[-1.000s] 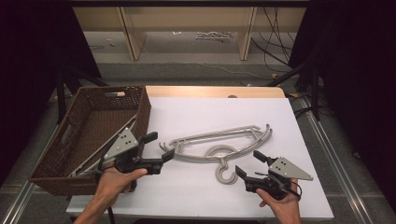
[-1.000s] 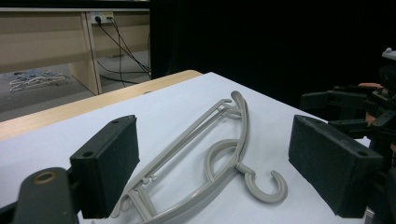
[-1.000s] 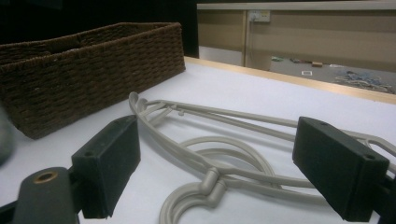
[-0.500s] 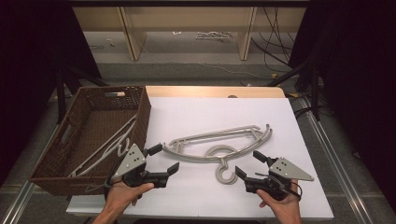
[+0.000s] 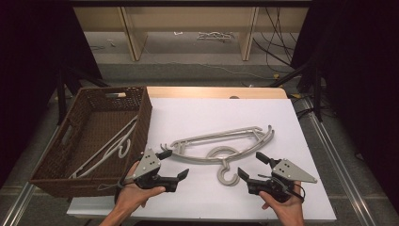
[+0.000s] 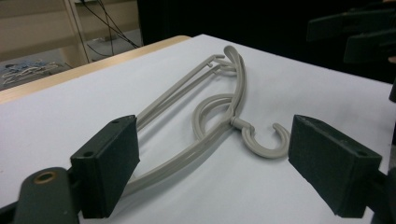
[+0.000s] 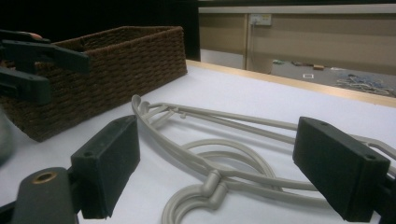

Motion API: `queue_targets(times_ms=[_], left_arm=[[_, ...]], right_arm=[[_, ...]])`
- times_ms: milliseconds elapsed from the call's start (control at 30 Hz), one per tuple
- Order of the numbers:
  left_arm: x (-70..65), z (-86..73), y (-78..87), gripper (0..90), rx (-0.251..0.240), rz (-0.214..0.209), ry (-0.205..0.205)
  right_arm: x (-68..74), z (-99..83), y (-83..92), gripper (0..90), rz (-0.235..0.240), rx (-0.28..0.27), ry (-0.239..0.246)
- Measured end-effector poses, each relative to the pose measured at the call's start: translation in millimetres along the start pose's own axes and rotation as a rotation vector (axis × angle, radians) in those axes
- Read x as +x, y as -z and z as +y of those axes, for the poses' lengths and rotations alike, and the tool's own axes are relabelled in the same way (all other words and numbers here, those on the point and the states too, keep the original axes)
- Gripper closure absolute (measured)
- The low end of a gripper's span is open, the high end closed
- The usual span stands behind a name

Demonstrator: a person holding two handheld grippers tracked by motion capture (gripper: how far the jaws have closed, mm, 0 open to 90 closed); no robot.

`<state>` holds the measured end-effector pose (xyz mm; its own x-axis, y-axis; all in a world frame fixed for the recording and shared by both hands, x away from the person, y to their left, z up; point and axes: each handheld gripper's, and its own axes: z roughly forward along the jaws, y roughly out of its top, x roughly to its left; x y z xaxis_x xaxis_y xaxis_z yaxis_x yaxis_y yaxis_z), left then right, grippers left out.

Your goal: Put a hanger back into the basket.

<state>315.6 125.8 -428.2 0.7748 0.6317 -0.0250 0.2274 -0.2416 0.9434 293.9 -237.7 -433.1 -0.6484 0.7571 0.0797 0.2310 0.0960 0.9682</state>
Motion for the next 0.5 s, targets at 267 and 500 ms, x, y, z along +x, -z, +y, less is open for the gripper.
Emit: queue_targets(times_ms=[267, 500], left_arm=[[1.5, 2.2, -26.0, 20.1, 0.069, -0.032, -0.05], [3.8, 4.1, -58.2, 21.9, 0.199, -0.063, -0.122]], right_arm=[[0.0, 0.1, -0.4, 15.8, 0.005, 0.001, 0.009], [0.7, 0.0, -0.1, 15.8, -0.014, 0.005, -0.006]])
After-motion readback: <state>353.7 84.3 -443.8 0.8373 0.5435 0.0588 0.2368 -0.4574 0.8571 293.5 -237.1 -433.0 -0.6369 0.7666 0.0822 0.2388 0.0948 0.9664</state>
